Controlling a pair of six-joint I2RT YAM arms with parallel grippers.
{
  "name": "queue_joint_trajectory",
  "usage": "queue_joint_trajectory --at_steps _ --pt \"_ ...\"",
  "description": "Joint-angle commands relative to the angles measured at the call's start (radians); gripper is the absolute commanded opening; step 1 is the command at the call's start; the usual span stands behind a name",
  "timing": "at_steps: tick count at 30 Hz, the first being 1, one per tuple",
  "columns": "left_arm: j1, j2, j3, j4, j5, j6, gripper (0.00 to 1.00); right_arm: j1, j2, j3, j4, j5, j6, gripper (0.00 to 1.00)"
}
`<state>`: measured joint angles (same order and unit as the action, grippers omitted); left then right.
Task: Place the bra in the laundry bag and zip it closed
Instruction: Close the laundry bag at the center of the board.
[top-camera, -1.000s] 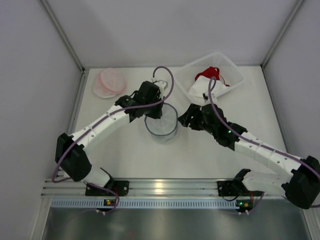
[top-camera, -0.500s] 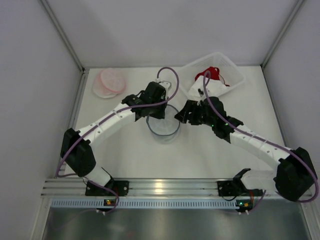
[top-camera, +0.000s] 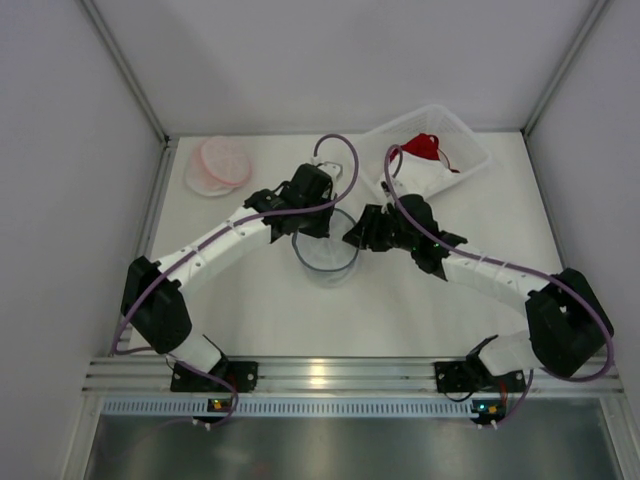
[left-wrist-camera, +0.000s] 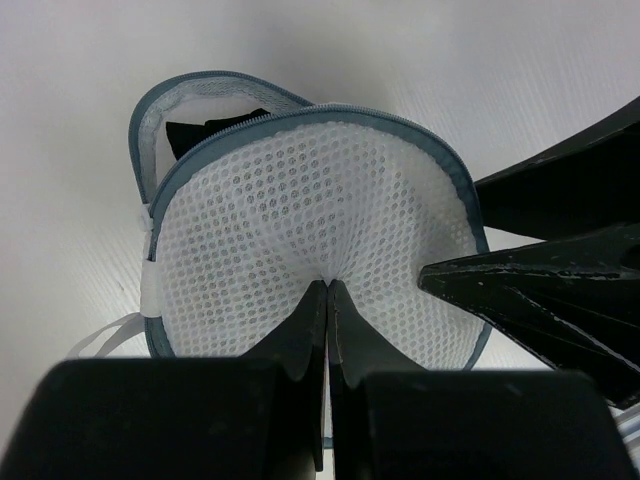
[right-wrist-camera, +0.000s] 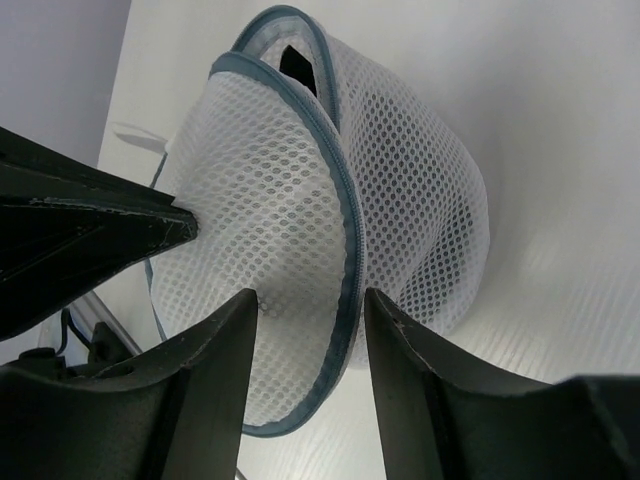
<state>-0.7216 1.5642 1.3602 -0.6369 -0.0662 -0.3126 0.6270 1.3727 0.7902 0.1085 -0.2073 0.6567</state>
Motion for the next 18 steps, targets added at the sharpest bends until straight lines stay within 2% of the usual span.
queue_joint_trajectory --at_steps 1,3,4,6,7,8,10,12,13,15,18 --pt "-0.004 -0.020 0.027 0.009 -0.018 -0.010 0.00 -0.004 0.026 0.004 0.085 -0.026 -0.009 0.47" --pt "-0.004 -0.021 0.028 0.009 -0.020 -0.011 0.00 -0.001 0.038 0.004 0.083 -0.029 -0.011 0.46" --pt "-0.004 -0.021 0.028 0.008 -0.021 -0.014 0.00 0.000 0.040 0.007 0.082 -0.030 -0.011 0.33" --pt "-0.004 -0.024 0.030 0.008 -0.021 -0.022 0.00 0.004 0.037 0.006 0.083 -0.026 -0.006 0.18" --pt "-0.004 -0.033 0.030 0.006 -0.024 -0.025 0.00 0.004 0.028 0.004 0.083 -0.017 0.000 0.02" --pt "-0.004 -0.041 0.030 0.008 -0.040 -0.042 0.02 0.004 0.019 -0.005 0.083 -0.003 0.006 0.00" --pt "-0.004 -0.074 0.027 0.000 -0.072 -0.081 0.19 0.004 -0.013 -0.028 0.091 0.042 0.023 0.00" --pt "-0.004 -0.111 0.028 -0.033 -0.167 -0.121 0.52 0.002 -0.033 -0.042 0.094 0.081 0.032 0.00" --pt "-0.002 -0.157 0.025 -0.047 -0.206 -0.170 0.97 0.002 -0.049 -0.051 0.095 0.094 0.041 0.00" --pt "0.010 -0.209 0.011 -0.075 -0.292 -0.215 0.98 0.002 -0.052 -0.071 0.106 0.105 0.049 0.00" --pt "0.077 -0.329 -0.062 -0.092 -0.264 -0.304 0.98 -0.001 -0.049 -0.085 0.117 0.091 0.064 0.00"
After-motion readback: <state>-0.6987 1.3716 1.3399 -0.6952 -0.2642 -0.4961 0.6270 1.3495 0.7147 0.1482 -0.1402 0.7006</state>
